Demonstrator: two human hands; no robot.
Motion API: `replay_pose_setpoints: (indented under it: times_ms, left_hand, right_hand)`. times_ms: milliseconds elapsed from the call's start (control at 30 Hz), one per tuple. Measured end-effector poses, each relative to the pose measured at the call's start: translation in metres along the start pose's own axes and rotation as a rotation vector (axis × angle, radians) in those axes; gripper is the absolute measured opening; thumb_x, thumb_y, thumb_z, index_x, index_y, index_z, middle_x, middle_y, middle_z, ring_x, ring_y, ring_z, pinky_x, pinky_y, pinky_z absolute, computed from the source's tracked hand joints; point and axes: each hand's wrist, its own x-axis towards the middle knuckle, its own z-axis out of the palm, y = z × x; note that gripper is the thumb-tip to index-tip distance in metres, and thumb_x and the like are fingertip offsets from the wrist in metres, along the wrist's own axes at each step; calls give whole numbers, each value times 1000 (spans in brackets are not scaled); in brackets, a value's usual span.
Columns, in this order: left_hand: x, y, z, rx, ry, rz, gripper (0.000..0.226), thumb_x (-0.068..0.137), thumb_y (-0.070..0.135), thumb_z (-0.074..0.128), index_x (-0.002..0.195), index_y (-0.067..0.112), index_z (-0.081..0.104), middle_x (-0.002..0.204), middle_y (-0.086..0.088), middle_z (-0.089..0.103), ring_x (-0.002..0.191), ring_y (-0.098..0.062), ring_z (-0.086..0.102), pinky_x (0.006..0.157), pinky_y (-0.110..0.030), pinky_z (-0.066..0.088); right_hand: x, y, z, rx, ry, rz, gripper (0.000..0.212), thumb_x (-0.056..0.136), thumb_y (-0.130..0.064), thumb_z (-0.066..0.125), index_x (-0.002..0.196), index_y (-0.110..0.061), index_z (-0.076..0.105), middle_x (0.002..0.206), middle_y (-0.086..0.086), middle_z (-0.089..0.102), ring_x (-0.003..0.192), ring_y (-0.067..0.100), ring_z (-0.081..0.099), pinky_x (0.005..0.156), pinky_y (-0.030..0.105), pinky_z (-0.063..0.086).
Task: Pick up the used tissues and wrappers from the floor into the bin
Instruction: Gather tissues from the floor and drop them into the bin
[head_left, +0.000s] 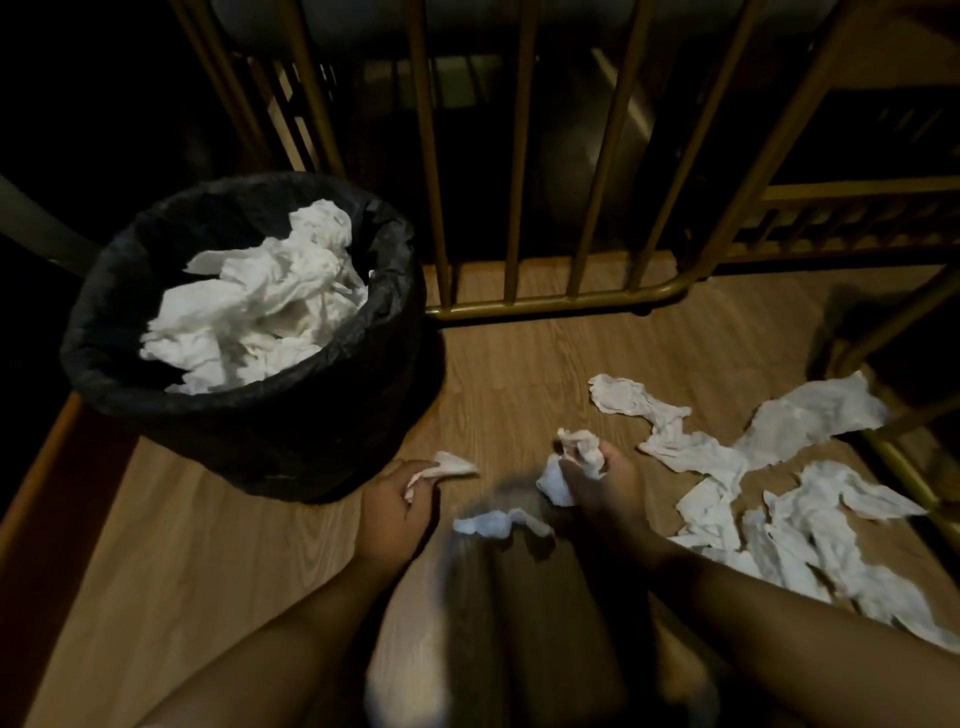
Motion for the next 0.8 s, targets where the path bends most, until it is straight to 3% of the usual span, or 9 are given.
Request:
replay_pose_setpoints:
  times_ms: [100, 233, 333, 400, 467, 533, 633, 700, 800]
  left_hand:
    - [-1, 27, 10, -102, 99, -171, 25, 90, 26, 64, 65, 25, 61, 63, 5, 61, 61, -6, 59, 59, -29, 47]
    - [-11, 68, 34, -490, -260, -469, 54, 72, 44, 83, 108, 21, 50, 86, -9, 72, 77, -20, 73, 71, -40, 60]
    - [-27, 52, 64, 68, -494, -255, 56, 79, 61, 65, 125, 37, 43, 122, 1, 64, 109, -11, 64, 93, -38, 54]
    - [-48, 33, 78, 344, -449, -85, 50, 84, 68, 48, 127, 43, 48, 144, 13, 44, 135, -6, 40, 111, -38, 38]
    - [-69, 41, 76, 202, -325, -79, 45, 87, 62, 48, 128, 43, 49, 148, 19, 36, 139, -3, 30, 114, -33, 31]
    - [-81, 56, 64, -4, -290, -103, 42, 88, 55, 49, 122, 33, 59, 138, 14, 51, 130, -4, 45, 106, -29, 41]
    - [-75, 48, 54, 104, -177, 22, 47, 91, 55, 46, 118, 21, 63, 116, 6, 66, 108, 3, 60, 92, -16, 46]
    - [-66, 41, 46, -7, -130, -76, 38, 93, 43, 44, 121, 22, 58, 115, 9, 61, 108, 7, 54, 93, -12, 42]
    - [-50, 38, 34, -44, -9, -163, 19, 85, 32, 47, 81, 20, 61, 86, -3, 58, 85, -1, 52, 71, -9, 38]
  right_hand:
    - [11, -12, 1, -104, 32, 53, 7, 86, -19, 69, 93, -16, 69, 88, 6, 73, 84, 21, 71, 74, 39, 59]
    - [6, -31, -1, -77, 42, 58, 31, 88, -45, 62, 88, -16, 72, 82, -3, 75, 77, 9, 71, 68, 28, 55]
    - [4, -16, -9, -288, 104, 11, 56, 95, -53, 44, 72, -7, 67, 66, 2, 67, 62, 9, 62, 58, 21, 45]
    - [2, 1, -13, -594, 22, -43, 40, 100, -38, 44, 80, -11, 67, 79, 1, 67, 74, 10, 62, 65, 18, 41]
    - [-5, 17, -21, -791, -103, -129, 19, 98, -27, 49, 104, -14, 61, 105, 5, 62, 93, 19, 59, 72, 16, 40]
    - [-20, 26, -26, -776, -270, -296, 33, 95, -31, 55, 126, -26, 48, 125, -6, 51, 107, 9, 56, 82, 12, 43]
    - [-35, 51, -31, -1051, -455, -586, 63, 92, -62, 45, 148, -40, 26, 157, -9, 21, 141, 10, 26, 111, 32, 28]
    - [-32, 66, -31, -1227, -504, -698, 65, 90, -71, 39, 146, -40, 33, 157, 0, 26, 143, 20, 23, 115, 42, 21]
    - [-20, 59, -21, -1301, -601, -834, 43, 88, -58, 50, 123, -33, 54, 131, 2, 50, 122, 20, 47, 102, 45, 41]
